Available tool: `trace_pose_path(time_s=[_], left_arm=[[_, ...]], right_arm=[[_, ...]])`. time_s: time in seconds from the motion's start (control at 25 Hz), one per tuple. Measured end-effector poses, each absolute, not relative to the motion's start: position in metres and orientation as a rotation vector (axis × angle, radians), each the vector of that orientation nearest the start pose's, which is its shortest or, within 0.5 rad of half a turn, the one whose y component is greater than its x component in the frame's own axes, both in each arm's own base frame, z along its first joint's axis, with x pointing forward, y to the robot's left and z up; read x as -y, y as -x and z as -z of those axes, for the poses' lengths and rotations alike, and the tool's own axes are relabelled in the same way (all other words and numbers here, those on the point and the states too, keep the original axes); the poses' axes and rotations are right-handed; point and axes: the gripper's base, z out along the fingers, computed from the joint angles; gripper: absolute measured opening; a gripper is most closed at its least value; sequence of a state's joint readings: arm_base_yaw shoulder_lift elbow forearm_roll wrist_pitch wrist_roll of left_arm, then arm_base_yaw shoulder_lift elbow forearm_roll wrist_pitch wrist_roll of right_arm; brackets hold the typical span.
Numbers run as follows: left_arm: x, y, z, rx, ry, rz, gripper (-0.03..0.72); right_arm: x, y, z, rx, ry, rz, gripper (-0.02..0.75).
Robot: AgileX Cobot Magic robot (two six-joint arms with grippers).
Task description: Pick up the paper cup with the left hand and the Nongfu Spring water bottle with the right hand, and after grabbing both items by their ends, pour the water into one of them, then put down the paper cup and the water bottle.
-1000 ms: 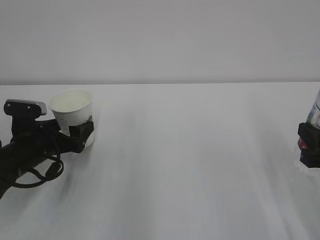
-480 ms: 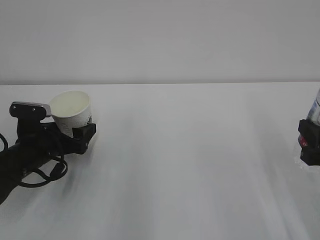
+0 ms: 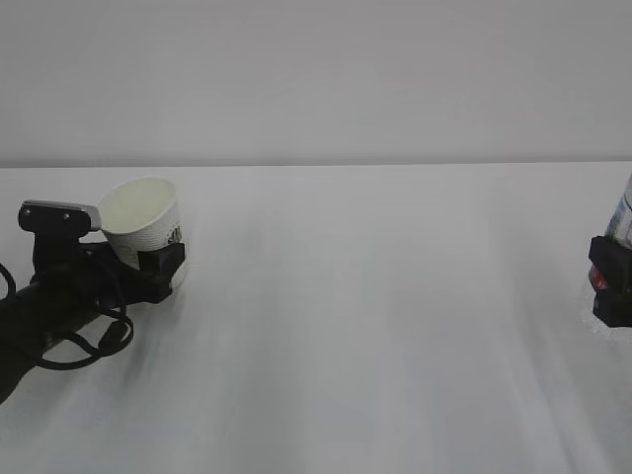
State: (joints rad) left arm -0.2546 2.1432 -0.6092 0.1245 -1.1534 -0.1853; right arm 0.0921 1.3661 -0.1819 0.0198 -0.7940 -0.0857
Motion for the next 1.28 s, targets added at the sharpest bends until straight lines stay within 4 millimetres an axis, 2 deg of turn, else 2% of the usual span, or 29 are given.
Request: trace_pose_path(time_s=[0.4, 0.52, 0.68, 1.0, 1.28], left_arm=[[0.092, -0.312, -0.067, -1.87, -0.198, 0.378, 0.549], [0.095, -0.312, -0.073, -1.851, -0.224, 0.393, 0.549], [0.103, -0.309, -0.084, -1.813, -0.327, 0.467, 0.549], [0.118, -0.299, -0.087, -1.816, -0.447, 0.658, 0.548], [0.127, -0.292, -0.1, -1.785, -0.539, 0.773, 0.548]], right_arm=[[-0.017, -0.2, -0.167, -1.868, 0.144, -0.001, 0.409], [-0.017, -0.2, -0.167, -1.868, 0.144, -0.001, 0.409], [-0.017, -0.2, -0.166, -1.876, 0.146, 0.0, 0.409], [-0.017, -0.2, -0.166, -1.876, 0.146, 0.0, 0.408], [-0.017, -0.2, -0.166, -1.879, 0.137, -0.006, 0.408]])
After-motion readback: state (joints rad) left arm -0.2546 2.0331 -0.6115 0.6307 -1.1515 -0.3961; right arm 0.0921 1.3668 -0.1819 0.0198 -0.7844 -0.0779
